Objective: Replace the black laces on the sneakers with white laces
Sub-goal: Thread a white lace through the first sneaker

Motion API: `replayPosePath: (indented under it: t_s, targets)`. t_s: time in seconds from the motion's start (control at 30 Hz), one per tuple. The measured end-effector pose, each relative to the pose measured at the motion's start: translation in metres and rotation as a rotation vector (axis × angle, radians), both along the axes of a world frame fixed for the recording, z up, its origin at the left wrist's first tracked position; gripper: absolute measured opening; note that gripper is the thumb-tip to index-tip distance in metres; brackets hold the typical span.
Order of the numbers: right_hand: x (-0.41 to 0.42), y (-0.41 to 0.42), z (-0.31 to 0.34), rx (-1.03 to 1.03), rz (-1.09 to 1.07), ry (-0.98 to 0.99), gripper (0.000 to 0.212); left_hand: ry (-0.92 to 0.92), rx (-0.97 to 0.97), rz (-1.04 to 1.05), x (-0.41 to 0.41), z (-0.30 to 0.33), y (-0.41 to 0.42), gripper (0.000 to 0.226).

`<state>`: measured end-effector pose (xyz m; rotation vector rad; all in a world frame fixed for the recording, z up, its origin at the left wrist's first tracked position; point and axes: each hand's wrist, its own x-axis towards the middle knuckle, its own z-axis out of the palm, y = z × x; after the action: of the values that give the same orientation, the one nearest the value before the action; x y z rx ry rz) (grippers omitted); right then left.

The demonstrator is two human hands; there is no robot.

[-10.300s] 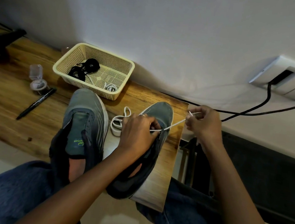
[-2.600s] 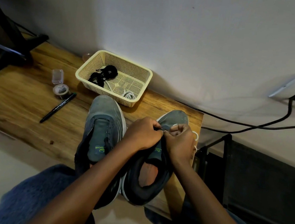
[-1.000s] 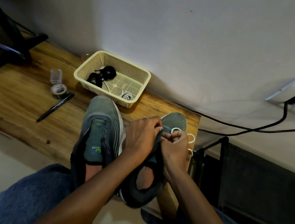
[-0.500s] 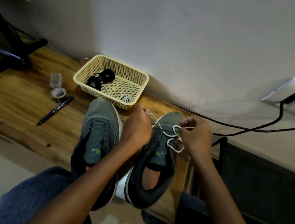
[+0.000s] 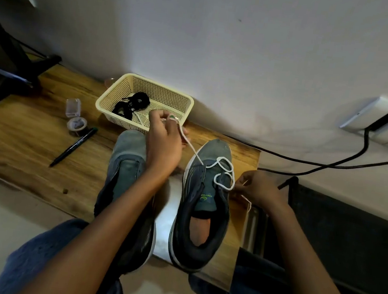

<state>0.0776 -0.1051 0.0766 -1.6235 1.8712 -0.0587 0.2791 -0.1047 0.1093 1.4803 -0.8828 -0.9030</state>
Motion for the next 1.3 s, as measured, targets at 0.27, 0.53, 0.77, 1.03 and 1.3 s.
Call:
replayPosePath:
  t_s: [0.27,0.53,0.77,1.03,1.3]
  targets:
    - [0.019,-0.001,0.008,-0.307,-0.114,-0.199,0.015,-0.907,0.141,-0.363,-0.004,-0.019,0.007,0.049]
    - [0.033,-0.001,0.007,-0.289,-0.117,-0.308,0.026,-0.968,0.14,-0.496,-0.014,-0.025,0.016,0.024]
    - [0.034,0.006,0.008,-0.255,-0.067,-0.211,0.035,-0.774,0.243,-0.372,-0.015,-0.022,0.012,0.013]
    - [0.03,0.001,0.002,-0.22,-0.1,-0.213,0.013,-0.786,0.225,-0.434,-0.018,-0.029,0.013,0.027]
    - [0.029,0.003,0.003,-0.22,-0.067,-0.208,0.009,-0.846,0.152,-0.185,-0.015,-0.024,0.01,0.018]
